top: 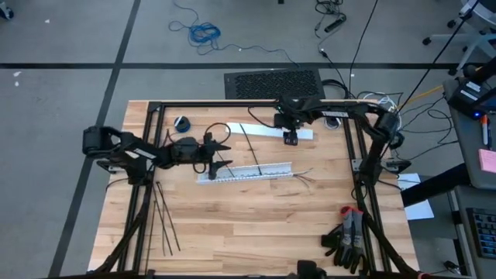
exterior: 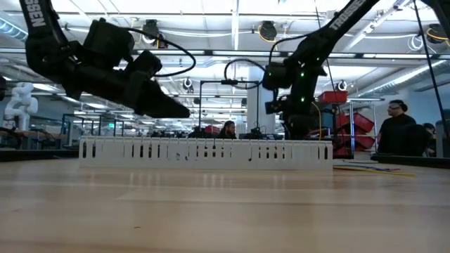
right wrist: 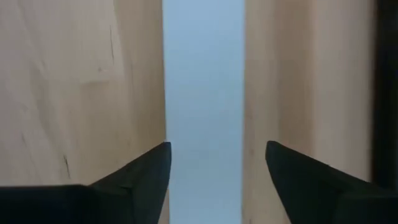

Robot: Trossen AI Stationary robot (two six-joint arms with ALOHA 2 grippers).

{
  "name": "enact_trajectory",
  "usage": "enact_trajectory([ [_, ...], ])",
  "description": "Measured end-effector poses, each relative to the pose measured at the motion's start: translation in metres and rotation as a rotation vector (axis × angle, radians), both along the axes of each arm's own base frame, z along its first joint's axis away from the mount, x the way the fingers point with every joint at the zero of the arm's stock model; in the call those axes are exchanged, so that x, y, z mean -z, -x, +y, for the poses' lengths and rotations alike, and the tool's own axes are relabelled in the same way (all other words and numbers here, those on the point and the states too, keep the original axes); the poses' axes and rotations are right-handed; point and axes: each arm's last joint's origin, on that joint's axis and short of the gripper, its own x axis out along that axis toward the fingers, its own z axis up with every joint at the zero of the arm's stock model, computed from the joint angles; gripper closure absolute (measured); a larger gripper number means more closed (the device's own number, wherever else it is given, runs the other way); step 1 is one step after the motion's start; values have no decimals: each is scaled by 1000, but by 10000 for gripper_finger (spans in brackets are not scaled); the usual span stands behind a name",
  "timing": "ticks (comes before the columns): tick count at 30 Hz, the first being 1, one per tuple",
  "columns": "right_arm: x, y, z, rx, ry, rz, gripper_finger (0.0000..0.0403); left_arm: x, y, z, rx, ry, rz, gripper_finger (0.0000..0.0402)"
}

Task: Ziptie cables
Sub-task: Close the white cable duct

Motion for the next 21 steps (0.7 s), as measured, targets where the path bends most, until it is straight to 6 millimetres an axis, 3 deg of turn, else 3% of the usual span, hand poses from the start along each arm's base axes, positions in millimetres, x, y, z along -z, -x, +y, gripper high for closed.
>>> enact_trajectory([
  [7,21,-6,-13,-7,-23,41,103,-5,-5,1,-20,67,-32,142],
  [12,30,-5,-21,-13,-76,51,97,-2,-4,3,-94,51,1,142],
  [21,42,2,-27,63,-242,15,167,0,-3,5,-149,42,28,142],
])
